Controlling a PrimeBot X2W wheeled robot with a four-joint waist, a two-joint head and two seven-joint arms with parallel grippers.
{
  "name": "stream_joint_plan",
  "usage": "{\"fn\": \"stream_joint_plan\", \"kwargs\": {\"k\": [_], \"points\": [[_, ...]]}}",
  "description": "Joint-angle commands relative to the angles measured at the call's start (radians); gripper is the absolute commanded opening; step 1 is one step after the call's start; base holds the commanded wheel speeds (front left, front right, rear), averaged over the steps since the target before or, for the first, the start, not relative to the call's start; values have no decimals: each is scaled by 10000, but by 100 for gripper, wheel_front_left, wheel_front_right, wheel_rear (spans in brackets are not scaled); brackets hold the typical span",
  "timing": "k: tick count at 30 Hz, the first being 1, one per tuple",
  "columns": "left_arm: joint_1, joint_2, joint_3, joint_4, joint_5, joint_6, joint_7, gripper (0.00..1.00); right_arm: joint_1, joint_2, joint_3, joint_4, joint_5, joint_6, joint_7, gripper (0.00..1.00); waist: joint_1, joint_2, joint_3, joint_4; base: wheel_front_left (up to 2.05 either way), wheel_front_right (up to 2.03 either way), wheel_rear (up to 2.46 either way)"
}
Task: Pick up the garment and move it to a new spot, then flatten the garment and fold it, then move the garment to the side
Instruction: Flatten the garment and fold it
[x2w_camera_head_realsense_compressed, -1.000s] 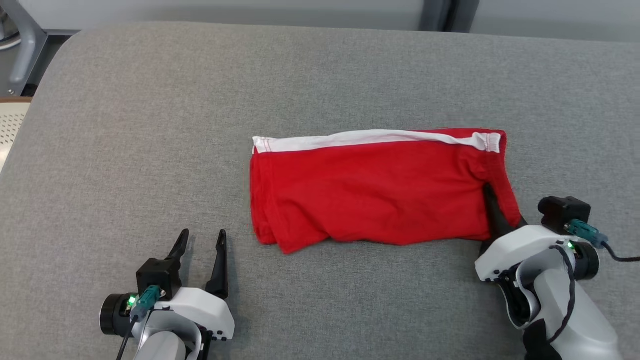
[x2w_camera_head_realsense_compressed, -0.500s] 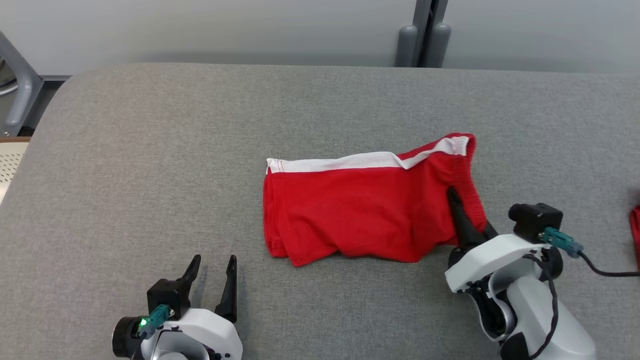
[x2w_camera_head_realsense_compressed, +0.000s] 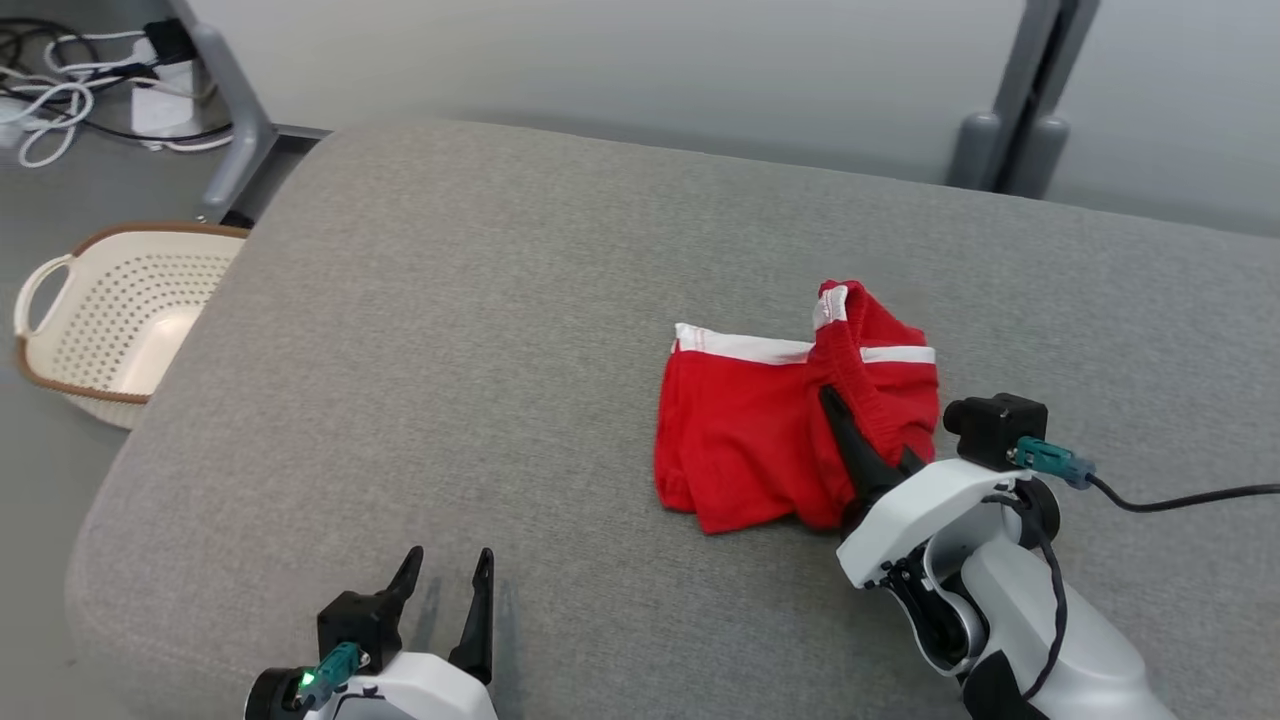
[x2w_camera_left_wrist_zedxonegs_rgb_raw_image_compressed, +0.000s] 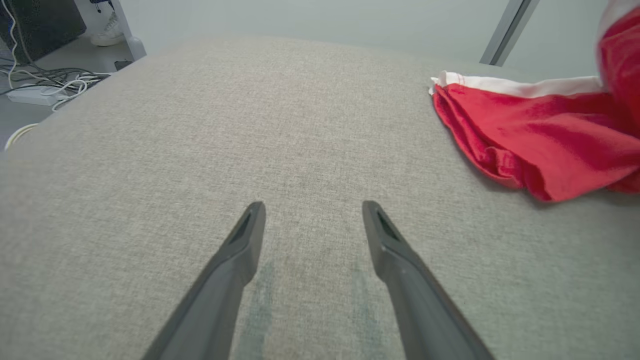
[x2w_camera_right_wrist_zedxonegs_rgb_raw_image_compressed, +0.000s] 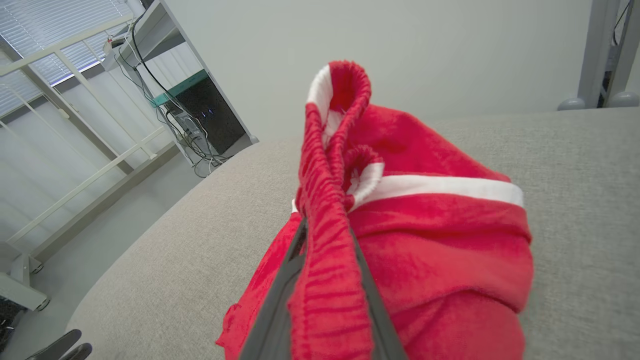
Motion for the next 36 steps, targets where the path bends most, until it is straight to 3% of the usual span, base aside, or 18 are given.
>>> {"fn": "stream_joint_plan", "kwargs": {"k": [1, 6, 7, 8, 9, 10, 14, 19, 29, 36], "points": [[109, 38, -28, -38, 11, 74, -44, 100, -215, -58, 91, 216, 117, 0, -59, 0, 0, 0, -53, 573, 0, 0, 0], [133, 36, -195, -46, -61, 51, -44, 100, -629, -63, 341, 899, 391, 0, -152, 0, 0, 0, 9, 1039, 0, 0, 0], [119, 38, -243, -63, -81, 76, -44, 100, -715, -66, 393, 1021, 455, 0, -161, 28, 0, 0, 22, 1091, 0, 0, 0], [119, 38, -243, -63, -81, 76, -44, 100, -715, -66, 393, 1021, 455, 0, -161, 28, 0, 0, 22, 1091, 0, 0, 0], [107, 39, -283, -77, -127, 102, -45, 100, -787, -63, 478, 1101, 506, 0, -170, 85, 0, 0, 27, 1125, 0, 0, 0], [100, 39, -324, -90, -179, 120, -44, 100, -850, -62, 545, 1124, 602, 0, -192, 100, 0, 0, 30, 1151, 0, 0, 0], [4, 39, -405, -175, -262, 221, -44, 100, -988, -69, 1040, 604, 1213, 0, -221, 100, 0, 0, 37, 1013, 0, 0, 0], [-123, 41, -309, -308, -170, 269, -44, 100, -823, -82, 481, 44, 796, 0, -219, 100, 0, 0, 36, 534, 0, 0, 0], [-358, 42, -50, -612, 212, 288, -44, 100, 390, -53, -3532, -796, -2839, 0, -213, 100, 0, 0, 9, -608, 0, 0, 0], [-393, 36, 183, -710, 578, 322, -44, 100, 1456, -53, -5093, -1752, -4510, 0, -214, 100, 0, 0, -65, -1294, 0, 0, 0]]}}
